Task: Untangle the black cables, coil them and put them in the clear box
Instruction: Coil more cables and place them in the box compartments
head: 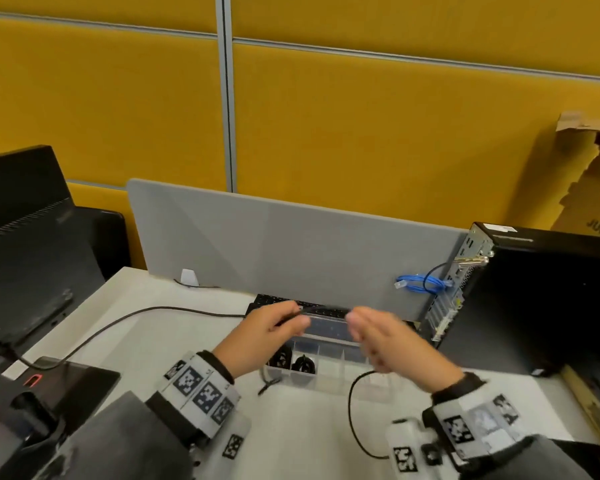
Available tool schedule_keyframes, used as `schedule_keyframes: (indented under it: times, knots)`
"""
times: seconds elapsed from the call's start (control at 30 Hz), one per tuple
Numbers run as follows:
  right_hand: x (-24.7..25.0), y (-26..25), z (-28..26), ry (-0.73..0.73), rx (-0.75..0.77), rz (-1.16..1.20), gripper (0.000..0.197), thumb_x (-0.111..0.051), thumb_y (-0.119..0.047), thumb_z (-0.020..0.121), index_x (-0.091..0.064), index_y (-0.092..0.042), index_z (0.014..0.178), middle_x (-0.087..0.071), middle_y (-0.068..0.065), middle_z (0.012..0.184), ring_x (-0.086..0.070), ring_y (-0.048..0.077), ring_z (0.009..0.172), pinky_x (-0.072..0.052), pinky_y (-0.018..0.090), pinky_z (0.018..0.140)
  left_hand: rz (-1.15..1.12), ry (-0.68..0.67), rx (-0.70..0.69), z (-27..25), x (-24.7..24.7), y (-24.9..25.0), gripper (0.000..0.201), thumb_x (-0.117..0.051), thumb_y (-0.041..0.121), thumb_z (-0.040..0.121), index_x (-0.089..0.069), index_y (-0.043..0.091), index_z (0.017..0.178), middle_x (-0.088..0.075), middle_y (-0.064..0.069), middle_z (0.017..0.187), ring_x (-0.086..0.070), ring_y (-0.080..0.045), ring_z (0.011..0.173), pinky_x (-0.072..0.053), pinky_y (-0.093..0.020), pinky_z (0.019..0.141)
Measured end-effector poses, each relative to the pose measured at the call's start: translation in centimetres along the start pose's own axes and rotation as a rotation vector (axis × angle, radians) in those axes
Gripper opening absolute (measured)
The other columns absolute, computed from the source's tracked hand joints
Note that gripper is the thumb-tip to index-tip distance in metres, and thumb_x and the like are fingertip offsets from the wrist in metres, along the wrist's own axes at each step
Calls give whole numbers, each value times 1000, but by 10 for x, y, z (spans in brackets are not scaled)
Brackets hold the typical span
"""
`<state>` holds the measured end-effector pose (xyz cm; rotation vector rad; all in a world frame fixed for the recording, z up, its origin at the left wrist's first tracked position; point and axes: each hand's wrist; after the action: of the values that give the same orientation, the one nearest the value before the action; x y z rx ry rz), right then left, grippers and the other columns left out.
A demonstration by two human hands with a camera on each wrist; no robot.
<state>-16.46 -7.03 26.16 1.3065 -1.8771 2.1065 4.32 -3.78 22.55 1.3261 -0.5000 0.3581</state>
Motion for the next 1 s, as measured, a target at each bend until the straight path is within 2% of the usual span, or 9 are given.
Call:
schedule_keyframes:
  times: [0.17, 0.27, 0.37, 0.43, 0.53, 0.6, 0.73, 0.87, 1.0]
  knots:
    - [69, 55, -13, 600, -105, -134, 38, -37, -38, 97, -53, -17, 71, -49, -5, 59, -48, 19, 60, -38, 29, 56, 162, -10, 109, -15, 30, -32, 26, -43, 23, 98, -50, 17, 74, -55, 19, 60, -47, 9, 60, -36, -7, 58]
    - [60, 64, -14, 479, -222, -753, 49, -28, -60, 87, -50, -32, 121, -59, -4, 107, -53, 20, 103, -47, 41, 86, 174, -82, 75, -14, 22, -21, 26, -43, 26, 97, -50, 21, 73, -52, 28, 59, -46, 7, 62, -35, -10, 59]
    - [20, 37, -11, 290, 26, -858, 67, -10, -75, 81, -22, -45, 140, -34, -20, 126, -26, 4, 125, -22, 38, 104, 133, -131, -19, -9, 6, 3, 27, -43, 28, 97, -53, 25, 72, -52, 18, 61, -46, 3, 60, -35, -12, 60]
    - [-8, 19, -5, 203, 207, -689, 68, 0, -75, 77, -38, -46, 126, -37, -28, 115, -28, -10, 113, -18, 28, 100, -103, -173, -18, -9, -1, 19, 27, -41, 24, 98, -55, 20, 76, -47, 15, 52, -41, 1, 48, -33, -11, 52]
    - [-36, 7, 3, 232, 272, -241, 34, -26, -46, 98, -50, -21, 95, -55, -8, 71, -49, -1, 65, -41, 27, 73, -769, -176, 52, -11, -2, 42, 25, -43, 26, 96, -60, 7, 93, -39, 7, 54, -30, -5, 43, -28, -15, 42]
    - [-45, 0, 3, 127, 197, -36, 18, -34, -27, 100, -49, -21, 92, -46, -7, 58, -45, 7, 46, -50, 36, 55, -1009, -57, 49, -7, 0, 46, 33, -39, 24, 94, -59, 2, 108, -62, -1, 71, -54, -9, 54, -43, -17, 47]
    - [-55, -5, -13, -309, 107, -80, 21, -33, -27, 101, -46, -27, 85, -40, -7, 63, -42, 5, 48, -43, 28, 52, -764, 276, 6, 0, -1, 27, 38, -28, 28, 101, -56, 9, 117, -64, 0, 120, -57, -8, 116, -43, -26, 101]
    - [-34, -11, -26, -118, 262, -268, 24, -36, -31, 100, -48, -31, 80, -47, -10, 64, -45, 1, 59, -34, 17, 59, 130, 146, 1, -7, -8, 2, 30, -27, 35, 100, -50, 21, 89, -62, 11, 85, -61, -1, 80, -46, -22, 75]
    - [-5, -13, -19, 294, 359, -266, 24, -46, -28, 95, -51, -37, 74, -58, -19, 65, -53, 3, 60, -38, 15, 57, -383, -243, 184, -20, -18, 17, 43, -31, 39, 97, -51, 11, 71, -59, 3, 51, -58, -14, 44, -42, -21, 48]
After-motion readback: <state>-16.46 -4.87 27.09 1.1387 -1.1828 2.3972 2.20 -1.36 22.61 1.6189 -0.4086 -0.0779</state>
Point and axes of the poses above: each hand's wrist, its own z-axis towards the middle knuckle, its own x-axis out of the back of the hand, y = z × x
